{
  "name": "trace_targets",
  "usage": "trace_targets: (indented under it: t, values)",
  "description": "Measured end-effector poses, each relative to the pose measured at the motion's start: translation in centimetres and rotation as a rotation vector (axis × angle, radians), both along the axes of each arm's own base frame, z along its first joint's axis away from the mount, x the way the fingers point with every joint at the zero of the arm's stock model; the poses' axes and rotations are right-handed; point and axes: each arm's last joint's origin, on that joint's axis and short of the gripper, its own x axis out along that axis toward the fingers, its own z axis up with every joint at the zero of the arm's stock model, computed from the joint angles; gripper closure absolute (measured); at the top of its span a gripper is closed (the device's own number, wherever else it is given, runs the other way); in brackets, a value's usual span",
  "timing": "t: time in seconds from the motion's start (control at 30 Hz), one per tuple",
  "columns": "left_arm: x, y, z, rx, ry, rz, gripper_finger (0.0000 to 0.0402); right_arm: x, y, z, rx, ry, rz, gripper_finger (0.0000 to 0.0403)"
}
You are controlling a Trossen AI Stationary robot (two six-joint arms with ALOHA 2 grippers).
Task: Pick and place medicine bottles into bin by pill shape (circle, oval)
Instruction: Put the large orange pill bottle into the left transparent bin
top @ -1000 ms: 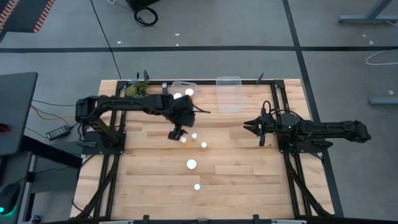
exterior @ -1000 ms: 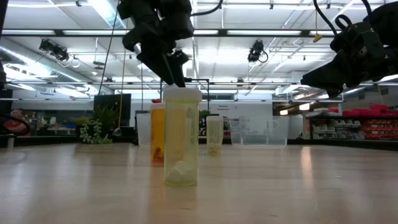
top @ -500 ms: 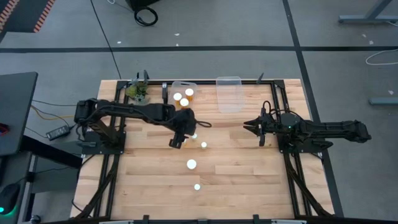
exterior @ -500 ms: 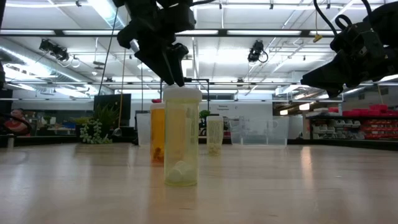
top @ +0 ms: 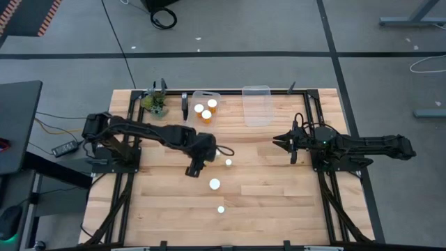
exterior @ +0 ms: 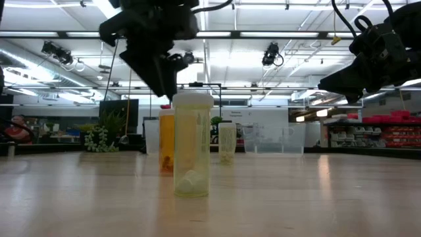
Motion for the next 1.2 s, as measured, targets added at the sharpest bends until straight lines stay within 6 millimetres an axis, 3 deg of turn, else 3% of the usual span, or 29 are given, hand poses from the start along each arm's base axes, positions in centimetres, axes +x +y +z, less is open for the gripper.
trace_targets:
  t: [0.17, 0.47, 0.67, 0.93, 1.2]
  values:
    - [-0.6, -1.3, -2.0, -0.011, 0.007, -0.022, 0.0163, 0.0, 0.0, 0.0, 0.0, 0.0, 0.0, 0.0308]
    - [-0.3, -4.5, -2.1, 0.048, -0.095, -0.099, 0.0116, 0.0, 0.0, 0.0, 0.0, 0.0, 0.0, 0.0308]
    - [0.2, -6.4, -3.7, 0.052, -0.08, -0.151, 0.0114, 0.0, 0.0, 0.0, 0.0, -0.001, 0.001, 0.0308]
    - [0.9, -7.1, -5.7, 0.057, -0.049, -0.161, 0.0113, 0.0, 0.0, -0.1, 0.001, 0.013, 0.001, 0.0308]
    - [1.2, -7.4, -5.5, 0.032, -0.088, -0.138, 0.0113, 0.0, 0.0, -0.1, 0.001, 0.013, 0.0, 0.0308]
